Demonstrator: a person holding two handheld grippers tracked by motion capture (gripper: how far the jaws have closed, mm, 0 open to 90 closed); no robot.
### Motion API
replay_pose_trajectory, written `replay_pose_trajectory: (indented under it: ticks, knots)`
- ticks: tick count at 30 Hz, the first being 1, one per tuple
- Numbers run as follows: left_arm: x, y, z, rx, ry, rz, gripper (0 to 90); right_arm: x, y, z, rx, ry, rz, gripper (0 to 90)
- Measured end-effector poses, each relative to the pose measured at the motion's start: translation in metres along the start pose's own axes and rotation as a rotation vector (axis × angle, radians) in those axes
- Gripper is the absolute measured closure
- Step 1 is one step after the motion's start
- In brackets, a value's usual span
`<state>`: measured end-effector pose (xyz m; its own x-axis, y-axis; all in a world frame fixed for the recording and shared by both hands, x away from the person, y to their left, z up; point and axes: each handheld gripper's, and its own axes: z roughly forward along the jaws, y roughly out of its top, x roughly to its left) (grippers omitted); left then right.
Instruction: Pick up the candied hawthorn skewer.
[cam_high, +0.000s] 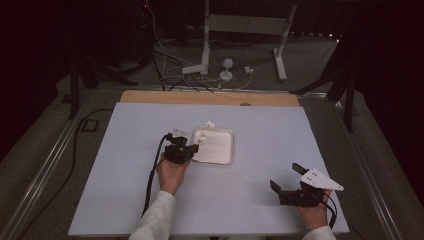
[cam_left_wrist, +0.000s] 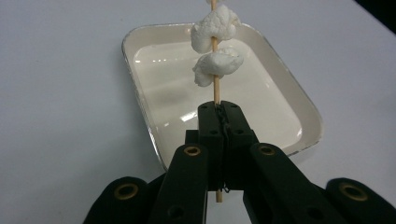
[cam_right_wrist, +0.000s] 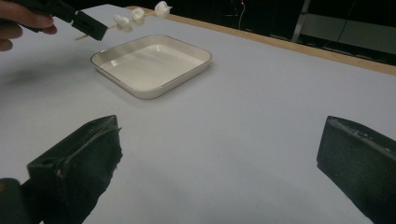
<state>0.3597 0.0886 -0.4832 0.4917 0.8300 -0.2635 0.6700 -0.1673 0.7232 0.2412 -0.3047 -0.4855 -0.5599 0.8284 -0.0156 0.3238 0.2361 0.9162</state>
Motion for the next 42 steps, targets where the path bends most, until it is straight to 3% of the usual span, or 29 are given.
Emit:
replay_pose_trajectory:
  ticks: [11,20,29,38,42]
  knots:
    - [0.008,-0.008,-0.030,-0.091,-0.077,-0.017,89.9,0.001,0.000,0.001,0.002,0.004,0.012,0.0]
    - [0.020,-0.023,-0.054,-0.149,-0.090,-0.024,89.9,0.003,0.006,0.002,-0.004,0.025,0.016,0.0]
    - [0.026,-0.034,-0.075,-0.225,-0.111,-0.006,89.9,-0.002,0.035,0.005,-0.036,0.077,0.034,0.0]
    - [0.025,-0.035,-0.085,-0.271,-0.149,0.035,89.9,0.000,0.063,0.027,-0.021,0.120,0.020,0.0]
    - [0.025,-0.035,-0.087,-0.283,-0.164,0.056,89.9,0.003,0.077,0.039,-0.015,0.159,0.027,0.0]
